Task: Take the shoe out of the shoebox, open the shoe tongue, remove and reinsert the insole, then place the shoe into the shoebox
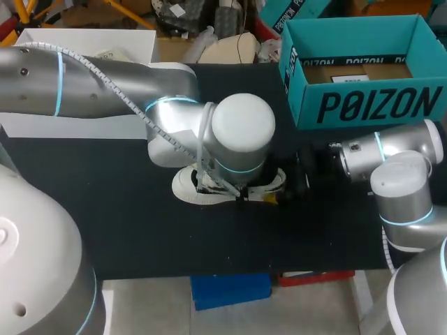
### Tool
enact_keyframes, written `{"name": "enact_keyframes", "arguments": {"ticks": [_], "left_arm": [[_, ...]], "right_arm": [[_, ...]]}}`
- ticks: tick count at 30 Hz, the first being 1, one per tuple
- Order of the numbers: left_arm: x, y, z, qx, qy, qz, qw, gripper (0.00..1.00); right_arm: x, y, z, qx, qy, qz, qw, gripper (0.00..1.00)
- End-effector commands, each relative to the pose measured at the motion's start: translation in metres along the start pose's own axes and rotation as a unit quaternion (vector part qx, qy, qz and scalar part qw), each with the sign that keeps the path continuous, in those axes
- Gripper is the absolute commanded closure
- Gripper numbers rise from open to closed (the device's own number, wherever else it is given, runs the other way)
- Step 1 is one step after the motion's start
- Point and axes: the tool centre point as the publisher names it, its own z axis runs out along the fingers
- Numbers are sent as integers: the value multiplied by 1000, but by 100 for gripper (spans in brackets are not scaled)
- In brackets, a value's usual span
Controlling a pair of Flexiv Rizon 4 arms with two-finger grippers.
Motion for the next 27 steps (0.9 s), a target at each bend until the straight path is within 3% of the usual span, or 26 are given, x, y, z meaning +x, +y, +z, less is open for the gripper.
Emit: {"name": "enact_keyframes", "arguments": {"ticks": [1, 8, 15, 27], "left_arm": [[-13, 10, 21, 37, 56, 2, 998, 100], [-19, 4, -16, 74, 81, -5, 994, 100], [-24, 0, -38, 103, 90, -19, 990, 100], [-15, -5, -48, 142, 123, -13, 982, 100]], "right_arm": [[-1, -4, 2, 1, 0, 0, 1000, 100], [-1, -4, 2, 1, 0, 0, 1000, 100], [-1, -4, 2, 1, 0, 0, 1000, 100], [-1, -4, 2, 1, 0, 0, 1000, 100]]}}
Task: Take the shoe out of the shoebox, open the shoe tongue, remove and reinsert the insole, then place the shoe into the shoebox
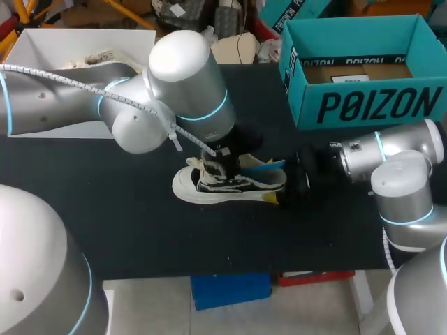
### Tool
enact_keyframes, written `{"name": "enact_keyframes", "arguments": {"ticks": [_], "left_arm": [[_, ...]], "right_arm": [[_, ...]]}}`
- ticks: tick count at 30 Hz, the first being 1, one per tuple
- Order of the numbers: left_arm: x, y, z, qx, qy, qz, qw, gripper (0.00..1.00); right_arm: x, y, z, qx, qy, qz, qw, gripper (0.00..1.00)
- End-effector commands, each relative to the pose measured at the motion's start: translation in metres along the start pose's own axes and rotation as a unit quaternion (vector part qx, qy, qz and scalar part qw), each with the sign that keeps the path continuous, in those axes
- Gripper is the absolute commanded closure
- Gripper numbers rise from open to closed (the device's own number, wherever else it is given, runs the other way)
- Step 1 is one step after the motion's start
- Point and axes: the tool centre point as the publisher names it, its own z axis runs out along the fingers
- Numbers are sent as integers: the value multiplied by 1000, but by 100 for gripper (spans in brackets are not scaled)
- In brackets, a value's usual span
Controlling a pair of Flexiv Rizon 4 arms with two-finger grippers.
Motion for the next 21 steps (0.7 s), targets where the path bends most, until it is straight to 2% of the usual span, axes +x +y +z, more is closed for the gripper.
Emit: {"name": "enact_keyframes", "arguments": {"ticks": [1, 8, 13, 14, 15, 19, 21], "left_arm": [[4, 3, 6, 18, 11, 8, 1000, 100], [16, -3, 26, 9, 19, 37, 999, 100], [15, -3, 30, 23, 14, 53, 998, 100], [15, -2, 30, 24, 9, 60, 998, 94], [15, -1, 29, 31, 9, 65, 997, 80], [16, 1, 25, 45, -10, 89, 995, 57], [18, 1, 25, 47, -18, 99, 994, 51]], "right_arm": [[0, -4, 3, 1, 0, 0, 1000, 100], [0, -4, 3, 1, 0, 0, 1000, 100], [0, -4, 3, 1, 0, 0, 1000, 100], [0, -4, 3, 1, 0, 0, 1000, 100], [0, -4, 3, 1, 0, 0, 1000, 100], [0, -4, 3, 1, 0, 0, 1000, 100], [0, -4, 3, 1, 0, 0, 1000, 100]]}}
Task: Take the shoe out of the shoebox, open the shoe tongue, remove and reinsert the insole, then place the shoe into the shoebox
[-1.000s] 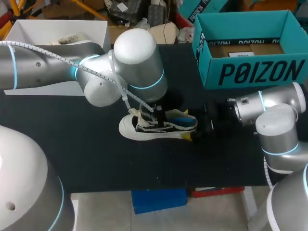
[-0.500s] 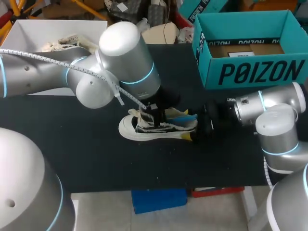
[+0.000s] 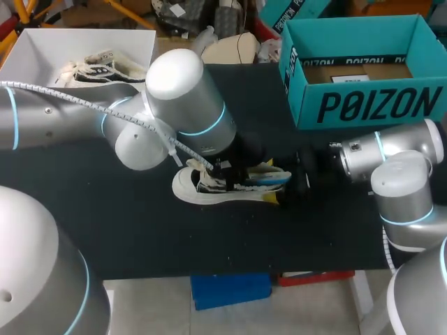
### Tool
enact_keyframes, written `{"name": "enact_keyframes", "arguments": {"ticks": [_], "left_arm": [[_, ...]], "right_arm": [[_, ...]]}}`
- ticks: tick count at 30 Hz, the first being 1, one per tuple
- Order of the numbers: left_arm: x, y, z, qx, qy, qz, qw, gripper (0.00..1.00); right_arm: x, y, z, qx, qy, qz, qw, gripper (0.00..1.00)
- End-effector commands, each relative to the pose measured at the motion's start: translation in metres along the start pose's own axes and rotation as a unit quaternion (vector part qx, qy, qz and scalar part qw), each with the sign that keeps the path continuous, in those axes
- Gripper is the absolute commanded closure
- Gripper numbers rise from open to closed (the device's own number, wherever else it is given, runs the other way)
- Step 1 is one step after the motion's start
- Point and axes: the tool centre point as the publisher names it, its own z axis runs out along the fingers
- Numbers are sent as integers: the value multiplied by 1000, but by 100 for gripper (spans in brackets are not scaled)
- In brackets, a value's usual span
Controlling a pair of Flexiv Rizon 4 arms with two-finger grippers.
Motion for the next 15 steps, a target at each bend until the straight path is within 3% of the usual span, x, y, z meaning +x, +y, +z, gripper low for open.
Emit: {"name": "enact_keyframes", "arguments": {"ticks": [1, 15], "left_arm": [[10, 6, -2, 12, -18, 10, 1000, 49], [0, -8, 23, 3, -73, 20, 997, 53]], "right_arm": [[-1, -4, 2, 1, 0, 0, 1000, 100], [-1, -4, 2, 1, 0, 0, 1000, 100]]}}
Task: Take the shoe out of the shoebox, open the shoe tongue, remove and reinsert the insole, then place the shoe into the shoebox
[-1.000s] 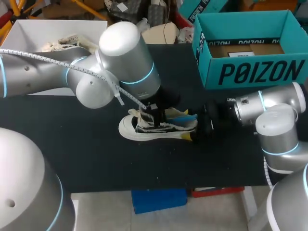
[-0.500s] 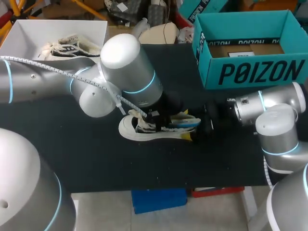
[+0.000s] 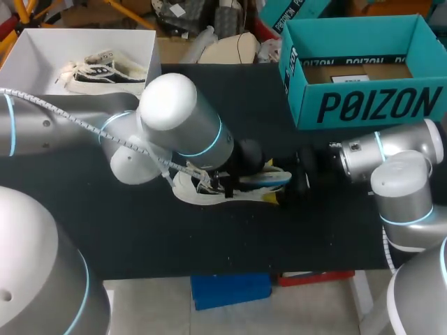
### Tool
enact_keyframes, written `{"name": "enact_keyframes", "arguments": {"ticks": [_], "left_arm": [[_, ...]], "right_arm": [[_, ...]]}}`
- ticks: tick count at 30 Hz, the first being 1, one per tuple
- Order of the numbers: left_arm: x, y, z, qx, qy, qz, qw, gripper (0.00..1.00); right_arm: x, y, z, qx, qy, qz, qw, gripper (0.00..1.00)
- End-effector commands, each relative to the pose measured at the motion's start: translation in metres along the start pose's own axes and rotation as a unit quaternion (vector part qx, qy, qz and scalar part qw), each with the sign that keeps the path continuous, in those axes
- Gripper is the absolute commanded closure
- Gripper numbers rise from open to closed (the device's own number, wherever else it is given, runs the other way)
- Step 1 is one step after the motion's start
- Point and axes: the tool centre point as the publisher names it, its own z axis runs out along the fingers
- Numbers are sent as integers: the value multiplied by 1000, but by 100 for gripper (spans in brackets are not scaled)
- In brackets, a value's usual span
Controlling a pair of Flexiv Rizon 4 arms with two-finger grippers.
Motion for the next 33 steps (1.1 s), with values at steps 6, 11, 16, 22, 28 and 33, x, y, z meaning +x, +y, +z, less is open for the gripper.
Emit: {"name": "enact_keyframes", "arguments": {"ticks": [6, 11, 16, 22, 28, 33], "left_arm": [[-4, -22, 22, 12, -19, -10, 1000, 59], [-6, -36, 20, 27, -16, -17, 999, 67], [-6, -42, 16, 35, -8, -35, 999, 78], [-5, -43, 13, 35, -3, -48, 998, 100], [7, -39, -7, 58, 11, -43, 997, 100], [20, -33, -36, 92, 16, -41, 995, 100]], "right_arm": [[-1, -4, 2, 1, 0, 0, 1000, 100], [-1, -4, 2, 1, 0, 0, 1000, 100], [-1, -4, 2, 1, 0, 0, 1000, 100], [-1, -4, 2, 1, 0, 0, 1000, 100], [-1, -4, 2, 1, 0, 0, 1000, 100], [-1, -4, 2, 1, 0, 0, 1000, 100]]}}
